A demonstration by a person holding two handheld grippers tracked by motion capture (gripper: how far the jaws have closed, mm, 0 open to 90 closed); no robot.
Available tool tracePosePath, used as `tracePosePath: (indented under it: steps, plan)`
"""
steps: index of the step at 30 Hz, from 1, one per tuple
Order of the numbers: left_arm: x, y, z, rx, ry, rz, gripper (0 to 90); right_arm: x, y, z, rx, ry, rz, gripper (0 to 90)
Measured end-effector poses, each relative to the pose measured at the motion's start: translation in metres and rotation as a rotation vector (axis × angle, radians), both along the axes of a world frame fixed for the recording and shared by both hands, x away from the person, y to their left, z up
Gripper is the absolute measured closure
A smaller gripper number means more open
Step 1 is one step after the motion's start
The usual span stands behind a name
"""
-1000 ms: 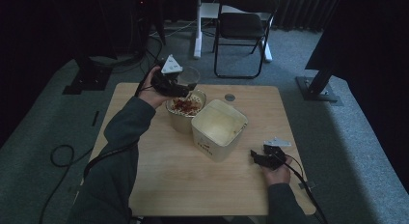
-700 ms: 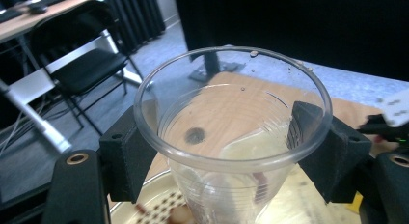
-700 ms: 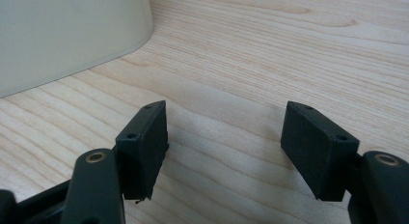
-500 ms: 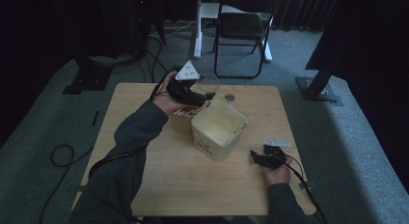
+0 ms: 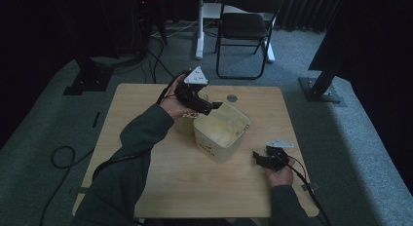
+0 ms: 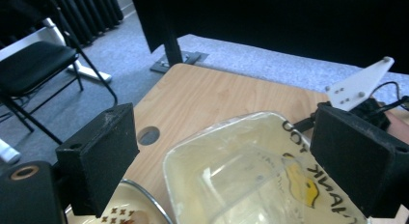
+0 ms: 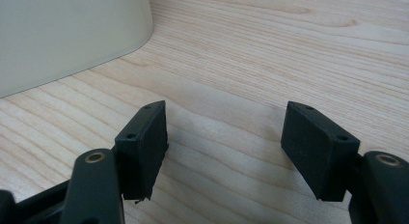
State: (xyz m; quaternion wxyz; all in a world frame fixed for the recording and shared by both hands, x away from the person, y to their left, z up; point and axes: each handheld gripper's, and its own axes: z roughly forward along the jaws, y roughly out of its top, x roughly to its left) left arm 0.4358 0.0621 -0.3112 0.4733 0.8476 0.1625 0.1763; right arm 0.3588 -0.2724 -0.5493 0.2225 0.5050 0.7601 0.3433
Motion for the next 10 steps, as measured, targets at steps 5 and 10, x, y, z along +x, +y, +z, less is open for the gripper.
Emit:
tracePosePath:
  steps: [5, 10]
  plan:
    - [0.0021, 0.0044, 0.0012, -0.002, -0.002, 0.021, 9.8, 0.0000, 0.0000, 0.0000, 0.000, 0.000, 0.000, 32.7]
    - [0.0038, 0.0079, 0.0005, -0.004, -0.004, 0.044, 9.8, 0.0000, 0.0000, 0.0000, 0.000, 0.000, 0.000, 32.7]
